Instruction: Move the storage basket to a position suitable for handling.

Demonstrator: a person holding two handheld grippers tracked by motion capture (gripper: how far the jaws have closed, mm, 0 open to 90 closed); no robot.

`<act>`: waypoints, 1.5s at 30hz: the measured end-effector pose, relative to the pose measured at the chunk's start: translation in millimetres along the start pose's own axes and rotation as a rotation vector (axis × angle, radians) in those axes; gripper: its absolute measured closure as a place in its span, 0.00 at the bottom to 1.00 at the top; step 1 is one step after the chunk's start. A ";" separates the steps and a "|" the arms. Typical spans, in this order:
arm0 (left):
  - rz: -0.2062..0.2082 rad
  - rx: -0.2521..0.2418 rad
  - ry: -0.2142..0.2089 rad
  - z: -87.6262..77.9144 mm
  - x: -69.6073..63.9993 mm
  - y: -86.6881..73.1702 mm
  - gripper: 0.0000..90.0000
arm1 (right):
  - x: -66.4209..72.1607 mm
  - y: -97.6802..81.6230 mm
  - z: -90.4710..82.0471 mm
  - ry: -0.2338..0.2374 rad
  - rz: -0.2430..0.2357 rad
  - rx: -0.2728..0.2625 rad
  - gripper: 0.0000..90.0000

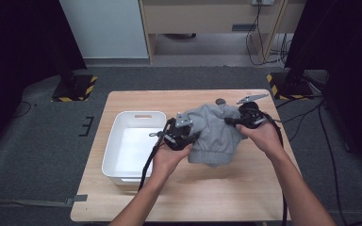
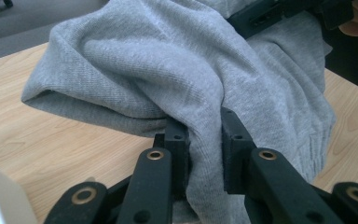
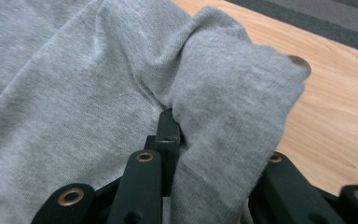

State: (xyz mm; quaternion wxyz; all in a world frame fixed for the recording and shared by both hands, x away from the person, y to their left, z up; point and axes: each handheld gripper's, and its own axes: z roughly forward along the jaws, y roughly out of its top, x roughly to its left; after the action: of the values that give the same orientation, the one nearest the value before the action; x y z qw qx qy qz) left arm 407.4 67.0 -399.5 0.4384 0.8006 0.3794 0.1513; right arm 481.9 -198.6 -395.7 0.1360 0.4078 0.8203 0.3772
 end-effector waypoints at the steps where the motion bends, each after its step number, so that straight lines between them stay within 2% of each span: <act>1: 0.002 0.002 -0.001 -2.0 0.9 0.2 0.85 | 1.6 1.5 -0.2 0.002 0.003 0.000 0.80; 7: 0.015 -0.002 -0.001 -12.3 0.8 2.9 0.85 | 9.0 10.2 0.3 0.003 -0.011 0.007 0.80; 25: -0.002 -0.031 0.008 -47.0 16.0 4.5 0.85 | 32.7 36.9 0.3 0.031 -0.039 -0.013 0.80; 45: -0.022 -0.045 0.023 -57.8 34.5 -1.1 0.85 | 45.8 51.7 16.9 0.050 -0.048 -0.005 0.80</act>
State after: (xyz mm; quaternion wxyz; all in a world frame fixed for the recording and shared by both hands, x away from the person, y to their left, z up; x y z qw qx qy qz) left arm 396.6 126.8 -370.6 0.4537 0.7846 0.3894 0.1642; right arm 491.3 -134.8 -365.6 0.1255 0.3780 0.8322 0.3857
